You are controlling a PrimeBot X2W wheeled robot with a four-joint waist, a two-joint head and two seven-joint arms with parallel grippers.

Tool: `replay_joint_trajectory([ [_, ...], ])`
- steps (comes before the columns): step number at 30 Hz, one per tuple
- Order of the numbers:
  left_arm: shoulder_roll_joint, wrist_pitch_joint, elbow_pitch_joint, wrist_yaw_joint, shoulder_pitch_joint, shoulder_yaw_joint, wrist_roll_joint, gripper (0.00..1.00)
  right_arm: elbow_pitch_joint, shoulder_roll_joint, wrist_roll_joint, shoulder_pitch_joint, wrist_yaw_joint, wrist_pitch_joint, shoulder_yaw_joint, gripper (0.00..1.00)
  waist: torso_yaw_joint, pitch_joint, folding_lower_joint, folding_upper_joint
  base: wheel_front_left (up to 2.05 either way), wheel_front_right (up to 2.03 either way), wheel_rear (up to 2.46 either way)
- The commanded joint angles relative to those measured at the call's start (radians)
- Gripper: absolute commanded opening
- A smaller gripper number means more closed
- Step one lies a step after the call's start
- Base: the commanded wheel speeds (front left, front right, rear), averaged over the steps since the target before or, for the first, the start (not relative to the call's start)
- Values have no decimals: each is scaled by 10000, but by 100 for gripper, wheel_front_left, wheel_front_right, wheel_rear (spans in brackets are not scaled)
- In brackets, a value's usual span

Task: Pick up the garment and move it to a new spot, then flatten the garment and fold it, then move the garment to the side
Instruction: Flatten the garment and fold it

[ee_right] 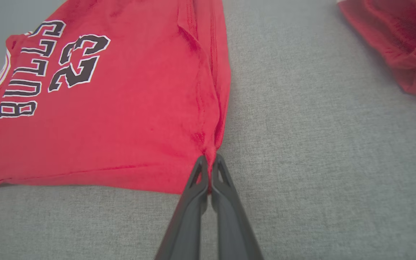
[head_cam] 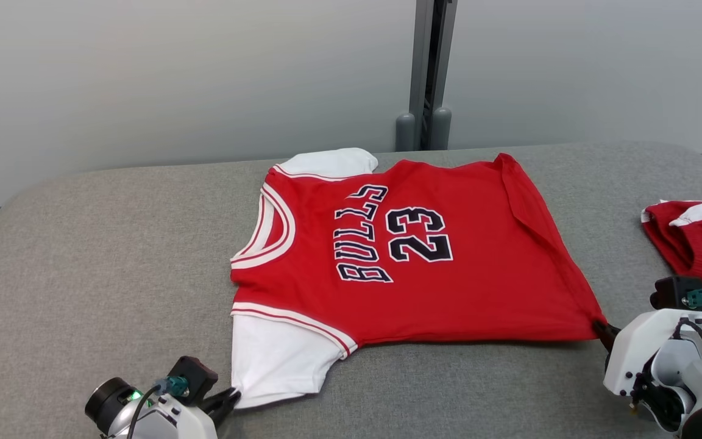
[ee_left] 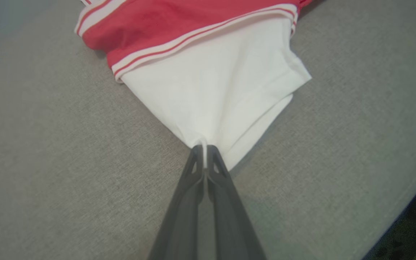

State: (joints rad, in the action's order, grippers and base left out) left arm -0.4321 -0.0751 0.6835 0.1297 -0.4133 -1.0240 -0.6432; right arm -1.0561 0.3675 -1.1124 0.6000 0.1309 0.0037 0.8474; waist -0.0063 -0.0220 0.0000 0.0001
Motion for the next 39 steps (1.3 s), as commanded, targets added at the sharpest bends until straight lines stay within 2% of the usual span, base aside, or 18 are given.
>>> replay_joint_trajectory([
  [1,-241,203,-244,6,17,-244,-259,0,44,141,-66,-101,-3,145,121,0,-30,-35,0,-1,0,0,0],
  [10,-1800,1859,-2809,6,-288,-1974,-2161,0,683,574,-642,-85,-3,1644,950,0,-212,-246,0,-1,0,0,0],
  [14,-2462,2480,-3972,6,-172,-2205,-3192,0,976,807,-1081,-212,-3,2248,1137,0,-290,-405,0,-1,0,0,0],
  [21,-3400,3232,-5475,6,43,-2429,-4085,0,1416,1240,-1709,-427,-3,3082,1428,0,-387,-652,0,-1,0,0,0],
  [29,-3993,4049,-6689,6,422,-2512,-4775,0,1827,1680,-2514,-773,-3,4389,1619,0,-512,-855,0,-1,0,0,0],
  [39,-4307,4860,-7420,7,836,-2529,-5433,0,2238,2167,-3133,-1163,-3,5812,1822,0,-637,-916,0,-1,0,0,0],
])
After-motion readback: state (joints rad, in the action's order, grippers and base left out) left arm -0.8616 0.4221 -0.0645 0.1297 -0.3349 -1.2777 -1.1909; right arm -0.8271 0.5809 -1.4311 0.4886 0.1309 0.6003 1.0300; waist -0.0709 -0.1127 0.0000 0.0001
